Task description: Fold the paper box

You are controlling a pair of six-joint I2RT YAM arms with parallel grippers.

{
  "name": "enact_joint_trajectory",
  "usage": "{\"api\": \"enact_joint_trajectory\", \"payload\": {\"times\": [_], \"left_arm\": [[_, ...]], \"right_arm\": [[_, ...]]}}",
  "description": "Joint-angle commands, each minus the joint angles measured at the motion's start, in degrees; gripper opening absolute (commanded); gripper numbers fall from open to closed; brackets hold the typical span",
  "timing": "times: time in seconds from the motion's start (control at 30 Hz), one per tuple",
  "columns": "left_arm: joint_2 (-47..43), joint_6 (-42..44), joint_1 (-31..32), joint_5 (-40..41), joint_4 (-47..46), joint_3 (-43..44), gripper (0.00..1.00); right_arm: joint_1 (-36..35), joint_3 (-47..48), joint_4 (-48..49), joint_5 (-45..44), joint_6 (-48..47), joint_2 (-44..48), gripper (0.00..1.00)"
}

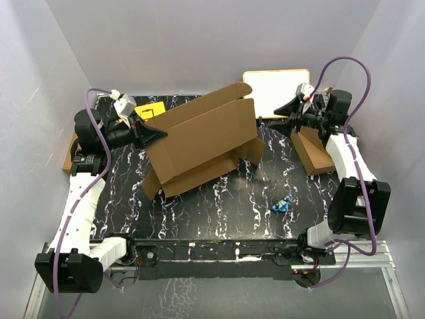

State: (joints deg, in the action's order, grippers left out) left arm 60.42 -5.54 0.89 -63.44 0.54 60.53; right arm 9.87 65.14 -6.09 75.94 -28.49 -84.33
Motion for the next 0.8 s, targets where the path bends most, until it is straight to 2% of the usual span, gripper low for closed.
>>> {"api": "enact_joint_trajectory", "payload": {"times": [0.0,0.17,0.33,0.57,0.77], "left_arm": [[-1.07,0.94,0.13,-0.49,0.49,1.09,0.00],[-0.74,0.94,0.08,-0.56,0.55,2.18,0.00],[0.07,0.19,0.15,-0.76,-0.57,3.11,0.00],[1.62,0.05,0.11,-0.90,-0.27,4.67,0.00],[1.71,0.08,0.09,-0.58,-0.19,4.34,0.00]], "right_arm": [[-0.63,3.70,6.98,-8.34,11.65,-6.55,0.55],[-3.57,2.04,12.06,-9.75,11.22,-14.40,0.49],[-6.05,-4.45,22.94,-3.04,8.14,-15.33,0.50],[-7.78,-5.54,16.97,1.57,-4.98,-15.33,0.61],[-8.76,-8.64,17.14,3.01,-9.64,-14.72,0.66]]}}
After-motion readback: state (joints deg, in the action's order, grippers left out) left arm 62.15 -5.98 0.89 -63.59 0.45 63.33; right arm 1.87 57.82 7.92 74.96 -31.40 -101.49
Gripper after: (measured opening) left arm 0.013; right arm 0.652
